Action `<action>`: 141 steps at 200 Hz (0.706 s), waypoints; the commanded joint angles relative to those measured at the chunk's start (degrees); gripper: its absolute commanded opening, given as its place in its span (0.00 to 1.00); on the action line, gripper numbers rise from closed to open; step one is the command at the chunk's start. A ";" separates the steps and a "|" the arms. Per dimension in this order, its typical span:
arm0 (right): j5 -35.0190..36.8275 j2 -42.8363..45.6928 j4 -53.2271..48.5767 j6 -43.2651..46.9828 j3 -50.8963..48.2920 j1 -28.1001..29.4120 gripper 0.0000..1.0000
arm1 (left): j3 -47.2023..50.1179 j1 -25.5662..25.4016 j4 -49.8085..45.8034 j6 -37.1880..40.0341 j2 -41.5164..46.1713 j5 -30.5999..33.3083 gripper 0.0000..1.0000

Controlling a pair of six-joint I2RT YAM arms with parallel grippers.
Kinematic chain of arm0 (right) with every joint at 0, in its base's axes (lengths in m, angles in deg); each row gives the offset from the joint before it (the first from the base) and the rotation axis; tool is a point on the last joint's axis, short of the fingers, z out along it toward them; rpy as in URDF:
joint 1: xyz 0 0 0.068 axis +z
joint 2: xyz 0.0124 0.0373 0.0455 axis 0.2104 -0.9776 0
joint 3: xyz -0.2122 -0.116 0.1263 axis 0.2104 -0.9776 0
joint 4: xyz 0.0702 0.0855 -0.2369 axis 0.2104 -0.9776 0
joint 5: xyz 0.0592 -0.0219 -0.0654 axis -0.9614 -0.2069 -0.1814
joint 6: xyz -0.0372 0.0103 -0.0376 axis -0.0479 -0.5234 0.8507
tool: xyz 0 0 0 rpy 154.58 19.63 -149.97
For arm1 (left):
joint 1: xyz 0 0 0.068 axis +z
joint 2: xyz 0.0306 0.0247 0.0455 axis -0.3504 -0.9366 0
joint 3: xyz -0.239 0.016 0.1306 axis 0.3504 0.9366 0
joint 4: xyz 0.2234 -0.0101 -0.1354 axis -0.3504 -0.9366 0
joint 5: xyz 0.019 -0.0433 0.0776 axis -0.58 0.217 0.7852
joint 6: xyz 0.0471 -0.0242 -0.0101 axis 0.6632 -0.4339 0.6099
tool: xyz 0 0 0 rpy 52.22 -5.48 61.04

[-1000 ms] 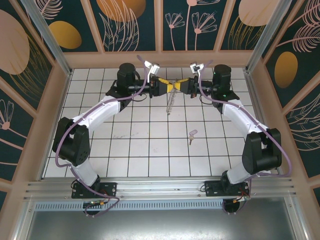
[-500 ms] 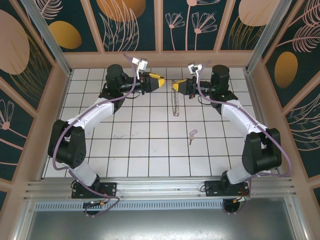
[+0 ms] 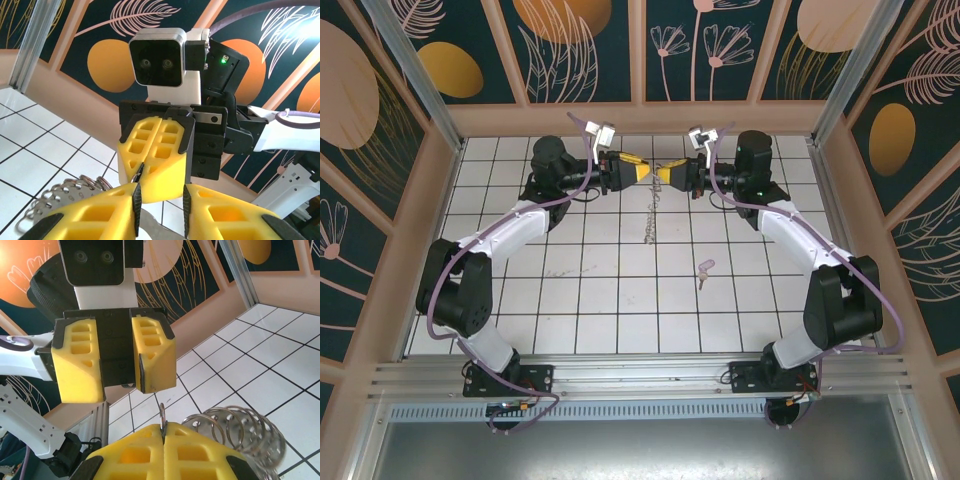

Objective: Put the keys on the keyring

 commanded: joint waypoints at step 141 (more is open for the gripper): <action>0.84 -0.23 5.67 -1.37 1.40 1.49 0.00 | 0.55 -0.66 7.21 -4.18 -3.16 -1.81 0.30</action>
